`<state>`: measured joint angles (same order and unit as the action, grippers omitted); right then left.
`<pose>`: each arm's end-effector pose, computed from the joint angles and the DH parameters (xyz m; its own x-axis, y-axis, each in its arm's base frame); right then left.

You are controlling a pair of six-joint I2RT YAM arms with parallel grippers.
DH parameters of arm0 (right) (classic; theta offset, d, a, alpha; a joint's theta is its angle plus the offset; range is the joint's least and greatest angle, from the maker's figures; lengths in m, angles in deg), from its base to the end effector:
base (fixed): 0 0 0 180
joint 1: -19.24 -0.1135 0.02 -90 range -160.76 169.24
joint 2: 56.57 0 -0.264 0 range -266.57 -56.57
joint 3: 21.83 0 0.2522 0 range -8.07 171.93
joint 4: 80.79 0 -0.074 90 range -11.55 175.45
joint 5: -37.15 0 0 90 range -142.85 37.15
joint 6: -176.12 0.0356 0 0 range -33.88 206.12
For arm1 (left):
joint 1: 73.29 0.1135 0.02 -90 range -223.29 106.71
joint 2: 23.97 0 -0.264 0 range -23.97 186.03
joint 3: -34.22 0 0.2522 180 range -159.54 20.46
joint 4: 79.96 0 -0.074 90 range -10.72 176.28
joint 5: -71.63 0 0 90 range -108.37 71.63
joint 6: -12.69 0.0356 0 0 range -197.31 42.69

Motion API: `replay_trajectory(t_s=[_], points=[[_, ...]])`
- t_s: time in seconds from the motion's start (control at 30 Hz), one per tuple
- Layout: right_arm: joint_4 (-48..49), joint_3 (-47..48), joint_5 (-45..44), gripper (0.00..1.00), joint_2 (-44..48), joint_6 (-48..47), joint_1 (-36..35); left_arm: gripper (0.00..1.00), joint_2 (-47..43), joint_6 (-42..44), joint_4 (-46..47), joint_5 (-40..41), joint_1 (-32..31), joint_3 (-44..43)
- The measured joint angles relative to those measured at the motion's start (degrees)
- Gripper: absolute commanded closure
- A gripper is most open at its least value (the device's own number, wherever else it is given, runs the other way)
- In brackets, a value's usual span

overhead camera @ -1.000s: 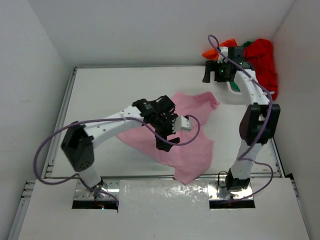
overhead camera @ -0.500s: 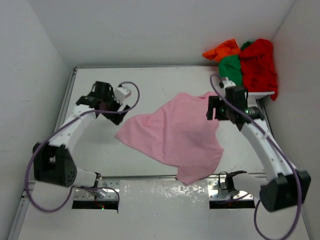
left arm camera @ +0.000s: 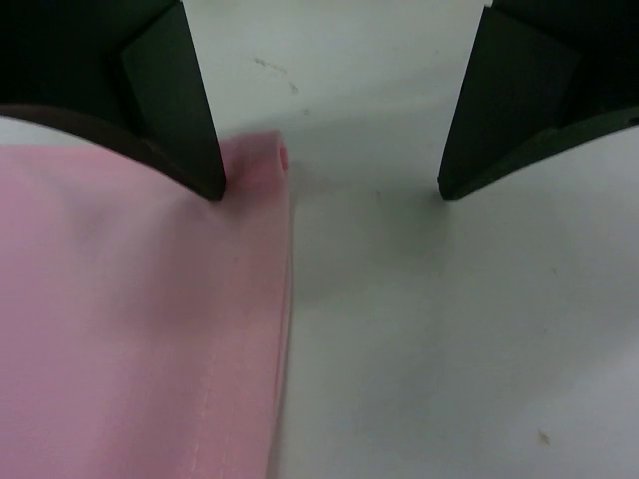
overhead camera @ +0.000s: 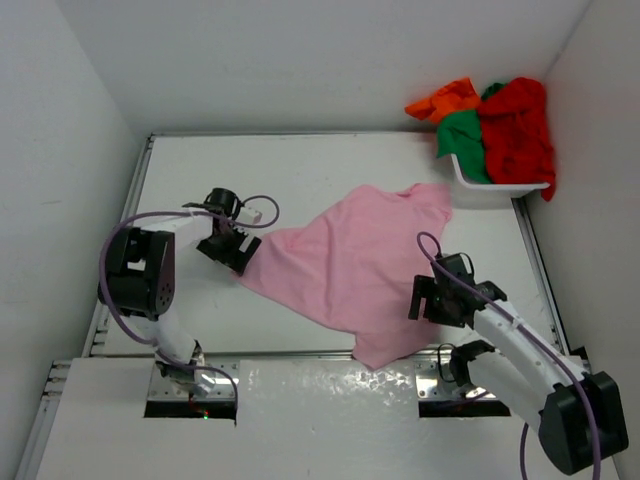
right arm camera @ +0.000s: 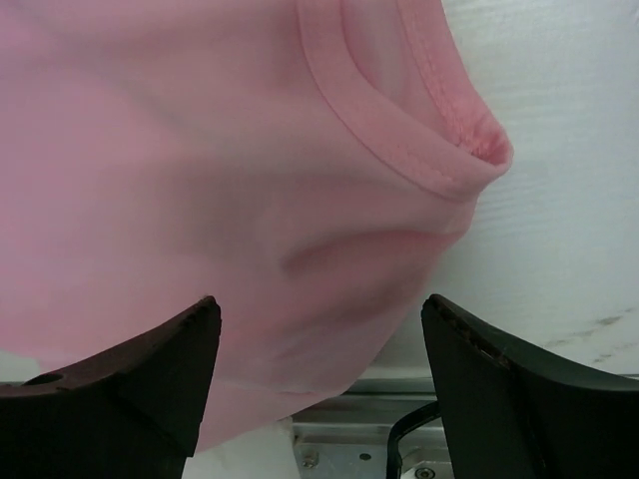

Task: Fold and stack the t-shirts
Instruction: Flatten out the tshirt

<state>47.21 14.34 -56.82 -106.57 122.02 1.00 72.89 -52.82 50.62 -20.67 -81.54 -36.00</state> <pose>0.1338 0.0415 0.1555 -0.8692 0.3295 -0.3687 0.2770 0.9421 0.1889 0.3000 -0.0449 0.1562 -0.8107 0.5361 -0.2354 0.5373 0.8409 0.0644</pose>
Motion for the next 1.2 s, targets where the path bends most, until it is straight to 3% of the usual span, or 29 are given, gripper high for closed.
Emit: replay_trajectory(t_s=[0.13,0.17,0.23,0.27,0.37,0.47,0.57,0.6,0.67,0.7,0.77,0.8,0.87,0.93,1.03,1.13,1.17,1.2], points=[[3.5,-4.0,-0.3,0.24,-2.9,1.7,-0.3,0.33,0.9,-1.0,0.9,0.0,-0.1,1.3],[4.2,-3.6,-0.5,0.35,-4.3,1.9,-0.4,0.5,0.8,-1.1,1.0,-0.6,-0.4,1.6],[7.6,-3.1,-0.8,0.56,-7.0,1.7,-0.4,0.67,0.2,-1.2,1.6,-1.7,-0.9,2.5],[9.0,-2.4,-1.1,0.8,-8.8,1.6,-0.4,0.96,0.0,-1.1,1.7,-2.1,-1.3,2.8],[12.2,1.9,-1.9,1.0,-17.5,0.0,-0.4,1.0,-0.1,-0.6,1.4,-2.9,-2.3,2.9],[12.9,12.3,-2.7,1.0,-30.8,-3.4,-0.4,1.0,-0.1,-0.6,1.3,-3.3,-2.3,2.8],[11.6,29.1,-3.0,0.98,-45.7,-7.5,-0.3,1.0,0.0,-1.2,1.2,-3.3,-2.2,2.4],[11.6,35.0,-2.8,0.83,-50.1,-8.7,-0.3,1.0,0.1,-1.6,1.7,-2.9,-2.1,2.3],[11.7,46.4,-1.8,0.67,-58.1,-11.2,-0.2,1.0,0.3,-2.3,2.7,-1.7,-2.0,2.0],[11.4,51.2,-1.1,0.5,-61.4,-12.4,0.0,1.0,0.4,-2.5,3.6,-0.9,-2.0,2.0],[10.4,60.1,-0.2,0.38,-67.1,-14.4,0.1,1.0,0.5,-2.7,5.5,0.9,-1.9,1.9],[9.9,62.9,0.1,0.27,-68.7,-15.5,0.1,1.0,0.6,-2.8,6.3,1.4,-1.8,1.9],[8.5,65.5,0.2,0.2,-69.5,-17.5,0.2,1.0,0.7,-3.0,7.5,1.8,-1.8,2.1],[7.2,65.6,0.4,0.18,-68.2,-19.0,0.4,1.0,0.6,-3.0,8.2,1.9,-1.8,2.3],[7.0,61.6,0.8,0.21,-62.0,-19.9,1.1,1.0,0.6,-3.4,8.7,2.1,-1.8,2.5],[9.2,52.5,1.4,0.36,-49.9,-19.4,1.9,1.0,0.5,-3.6,8.9,2.2,-1.8,2.6],[10.4,49.4,1.7,0.47,-45.9,-18.9,2.2,1.0,0.5,-3.6,8.9,2.3,-1.8,2.6],[11.2,46.6,1.8,0.53,-42.7,-18.6,2.4,1.0,0.5,-3.6,8.9,2.3,-1.8,2.6]])
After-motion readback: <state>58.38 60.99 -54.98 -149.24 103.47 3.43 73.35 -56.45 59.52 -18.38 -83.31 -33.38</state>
